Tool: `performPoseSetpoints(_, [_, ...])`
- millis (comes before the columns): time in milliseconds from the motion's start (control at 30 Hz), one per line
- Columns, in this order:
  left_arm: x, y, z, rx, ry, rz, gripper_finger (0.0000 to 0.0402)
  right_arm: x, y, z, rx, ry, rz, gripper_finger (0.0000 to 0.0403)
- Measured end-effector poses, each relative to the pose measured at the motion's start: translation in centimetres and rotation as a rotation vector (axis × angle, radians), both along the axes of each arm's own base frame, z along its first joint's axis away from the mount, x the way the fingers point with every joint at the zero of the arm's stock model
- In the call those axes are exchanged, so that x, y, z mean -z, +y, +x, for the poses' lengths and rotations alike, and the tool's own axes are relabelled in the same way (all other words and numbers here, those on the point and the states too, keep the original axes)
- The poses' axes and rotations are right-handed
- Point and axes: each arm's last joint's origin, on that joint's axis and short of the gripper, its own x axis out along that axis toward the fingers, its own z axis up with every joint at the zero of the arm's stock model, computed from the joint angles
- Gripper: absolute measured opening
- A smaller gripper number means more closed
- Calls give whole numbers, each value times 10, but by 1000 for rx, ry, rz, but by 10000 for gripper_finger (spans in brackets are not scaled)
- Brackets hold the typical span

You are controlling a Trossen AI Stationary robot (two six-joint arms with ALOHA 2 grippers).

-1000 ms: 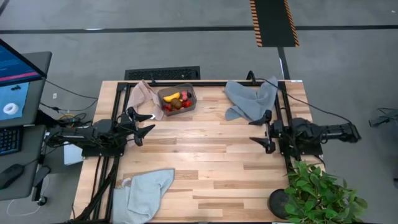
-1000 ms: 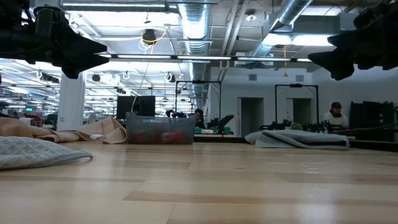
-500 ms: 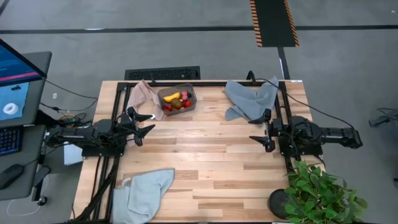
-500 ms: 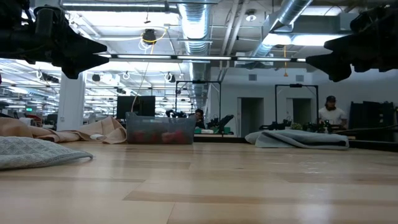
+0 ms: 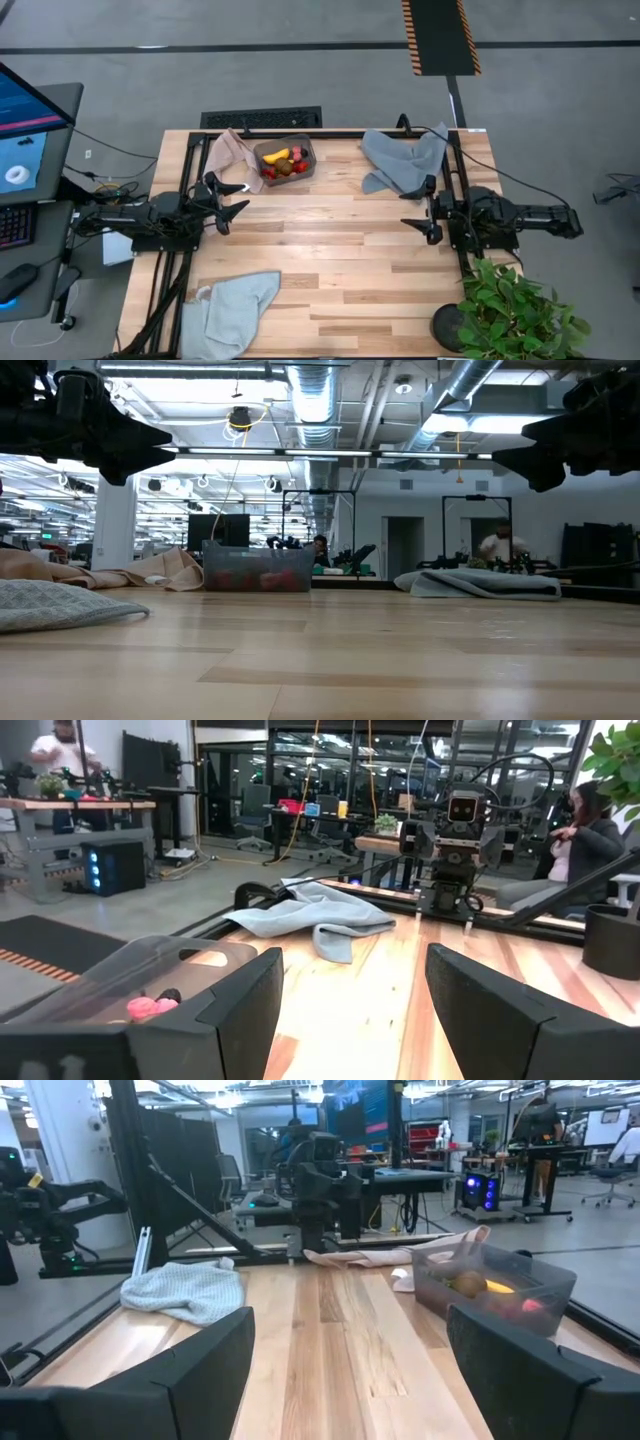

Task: Pick and placing Produce into tupperware
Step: Return to Home Position

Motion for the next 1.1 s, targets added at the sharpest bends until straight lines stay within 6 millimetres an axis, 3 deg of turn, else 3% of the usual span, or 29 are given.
performPoseSetpoints(1100, [0, 0, 0, 1, -4, -10, 236, 0, 0, 0, 2, 1, 0, 352])
